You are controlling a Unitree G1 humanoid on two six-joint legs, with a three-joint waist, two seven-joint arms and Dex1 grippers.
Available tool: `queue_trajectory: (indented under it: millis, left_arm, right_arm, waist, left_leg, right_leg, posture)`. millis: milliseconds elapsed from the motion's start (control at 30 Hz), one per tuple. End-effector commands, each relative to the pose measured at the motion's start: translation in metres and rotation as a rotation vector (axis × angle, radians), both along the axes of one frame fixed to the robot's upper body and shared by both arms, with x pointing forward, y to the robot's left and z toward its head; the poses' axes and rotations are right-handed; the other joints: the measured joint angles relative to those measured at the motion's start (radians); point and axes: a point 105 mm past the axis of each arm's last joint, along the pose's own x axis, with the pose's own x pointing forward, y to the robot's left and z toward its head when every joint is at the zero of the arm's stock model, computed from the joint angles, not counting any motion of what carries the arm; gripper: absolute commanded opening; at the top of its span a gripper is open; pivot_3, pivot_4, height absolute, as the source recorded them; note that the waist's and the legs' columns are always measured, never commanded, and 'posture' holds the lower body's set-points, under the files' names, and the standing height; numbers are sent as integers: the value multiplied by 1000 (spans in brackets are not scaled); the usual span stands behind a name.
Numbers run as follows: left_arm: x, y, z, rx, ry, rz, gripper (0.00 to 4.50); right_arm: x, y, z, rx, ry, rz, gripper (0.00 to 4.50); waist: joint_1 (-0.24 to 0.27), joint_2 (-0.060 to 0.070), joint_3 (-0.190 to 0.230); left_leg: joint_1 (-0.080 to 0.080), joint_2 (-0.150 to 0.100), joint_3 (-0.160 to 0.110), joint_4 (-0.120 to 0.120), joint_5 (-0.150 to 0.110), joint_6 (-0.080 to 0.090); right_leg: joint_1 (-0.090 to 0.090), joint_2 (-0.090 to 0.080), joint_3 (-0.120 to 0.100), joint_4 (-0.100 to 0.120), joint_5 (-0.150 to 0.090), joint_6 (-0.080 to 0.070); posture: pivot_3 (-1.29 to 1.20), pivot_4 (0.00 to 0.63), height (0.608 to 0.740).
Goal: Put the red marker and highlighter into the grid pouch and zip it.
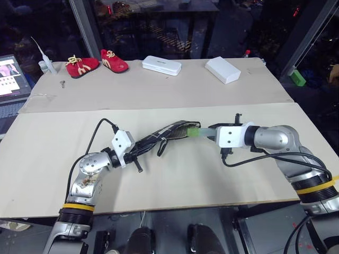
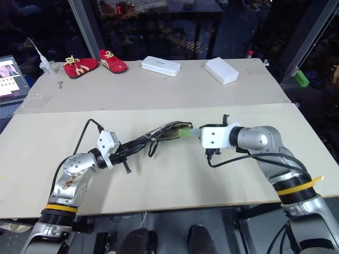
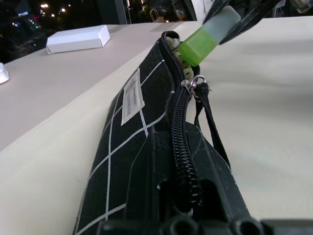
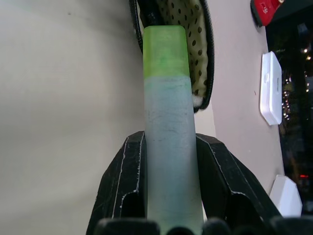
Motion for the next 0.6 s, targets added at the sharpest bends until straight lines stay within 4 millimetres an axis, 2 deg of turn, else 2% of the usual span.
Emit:
queue_trajectory:
  millis: [33, 400, 533, 600]
  left_arm:
    - [1, -3, 12, 4, -59, -18, 0]
    - [2, -6, 11, 13, -55, -34, 0]
    - [2, -10, 14, 9, -63, -46, 0]
    - [2, -11, 14, 8, -61, -50, 0]
  right_arm:
    - [4, 19, 10, -3, -58, 59, 1029]
    - [2, 86, -15, -89, -70, 269, 1029]
    - [9, 100, -13, -62, -90, 273, 1029]
    - [17, 97, -7, -20, -90, 232, 2047]
  waist:
    - [-2, 0, 0]
    - [-1, 0, 0]
    - [0, 0, 0]
    - [1, 0, 0]
  left_leg:
    - [0, 0, 0, 0, 0, 0]
    - [0, 0, 1, 0, 0, 0]
    - [0, 0, 1, 0, 0, -1]
    - [0, 0, 1, 0, 1, -1]
  right_leg:
    - [0, 0, 0, 0, 0, 0]
    - [-1, 0, 0, 2, 0, 0]
    - [-1, 0, 0, 5, 0, 0]
    - [-1, 0, 0, 5, 0, 0]
  posture:
    - [0, 150, 740]
    - [0, 150, 740]
    - [0, 150, 740]
    - [0, 150, 740]
